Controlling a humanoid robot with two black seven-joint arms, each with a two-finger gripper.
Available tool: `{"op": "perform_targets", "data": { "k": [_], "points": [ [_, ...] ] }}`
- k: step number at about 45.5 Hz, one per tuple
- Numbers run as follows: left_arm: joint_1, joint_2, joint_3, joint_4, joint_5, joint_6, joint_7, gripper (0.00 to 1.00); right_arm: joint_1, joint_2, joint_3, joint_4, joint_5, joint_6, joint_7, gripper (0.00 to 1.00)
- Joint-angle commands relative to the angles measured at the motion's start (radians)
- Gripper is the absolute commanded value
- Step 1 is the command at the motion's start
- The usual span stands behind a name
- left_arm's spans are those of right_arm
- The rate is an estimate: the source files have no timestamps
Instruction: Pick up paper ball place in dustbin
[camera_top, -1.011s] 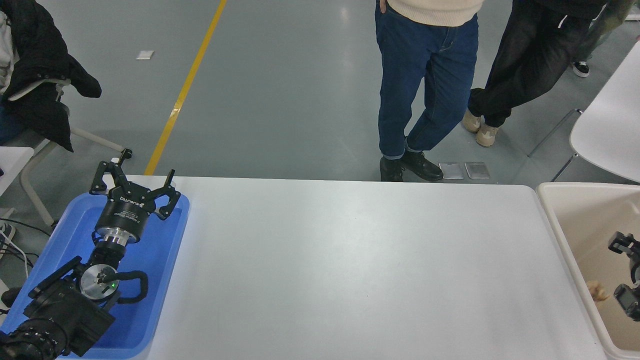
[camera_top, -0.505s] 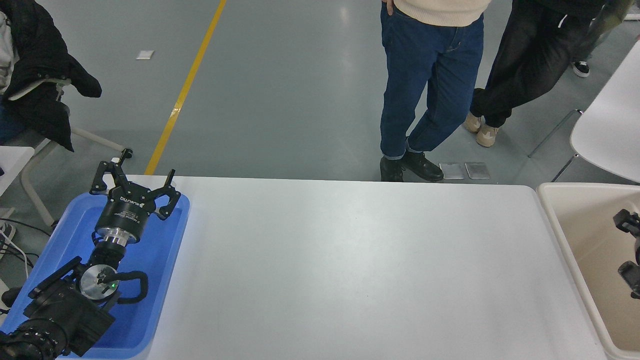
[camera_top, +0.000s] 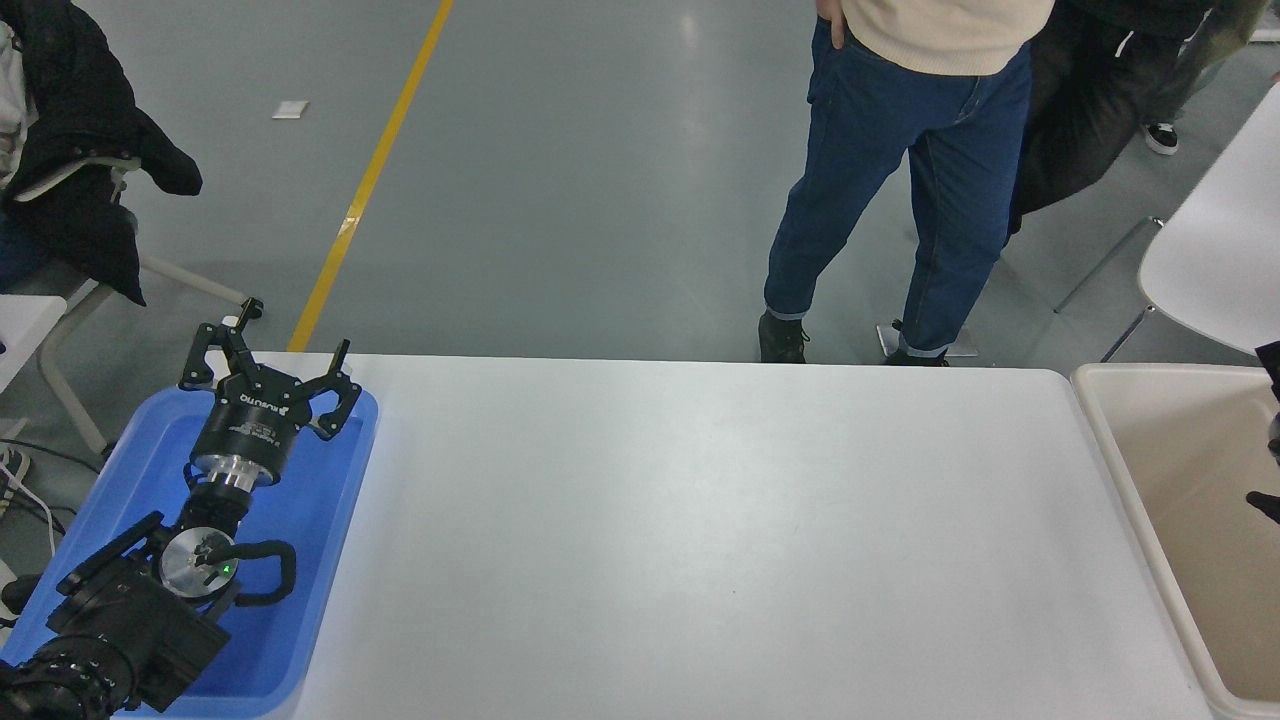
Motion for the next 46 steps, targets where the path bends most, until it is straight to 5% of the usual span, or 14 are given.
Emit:
{"op": "perform_targets", "data": {
  "k": [1, 9, 16, 27, 34, 46],
  "points": [
    [0.0, 0.0, 0.0, 0.0, 0.0, 0.0, -0.001, 1.0, -0.101, 0.002, 0.425, 0.255, 0.0, 0.003, 0.001, 1.0],
    [0.0, 0.0, 0.0, 0.0, 0.0, 0.0, -0.001, 1.0, -0.22, 0.019, 0.528, 0.472, 0.002, 0.1, 0.024, 1.0],
    [0.0, 0.0, 0.0, 0.0, 0.0, 0.0, 0.001, 1.0, -0.32, 0.093, 0.603, 0.6, 0.0, 0.149, 0.142, 1.0],
    [0.0, 0.0, 0.0, 0.0, 0.0, 0.0, 0.001, 1.0, -0.371, 0.166, 0.605, 0.625, -0.003, 0.226, 0.405, 1.0],
    [-0.001, 0.0, 0.0, -0.001, 0.0, 0.0, 0.001, 1.0, -0.389, 0.234, 0.609, 0.593, -0.015, 0.246, 0.503, 1.0],
    [-0.001, -0.002, 0.0, 0.0, 0.0, 0.0, 0.001, 1.0, -0.4, 0.353, 0.6, 0.51, -0.073, 0.204, 0.603, 1.0]
  ]
}}
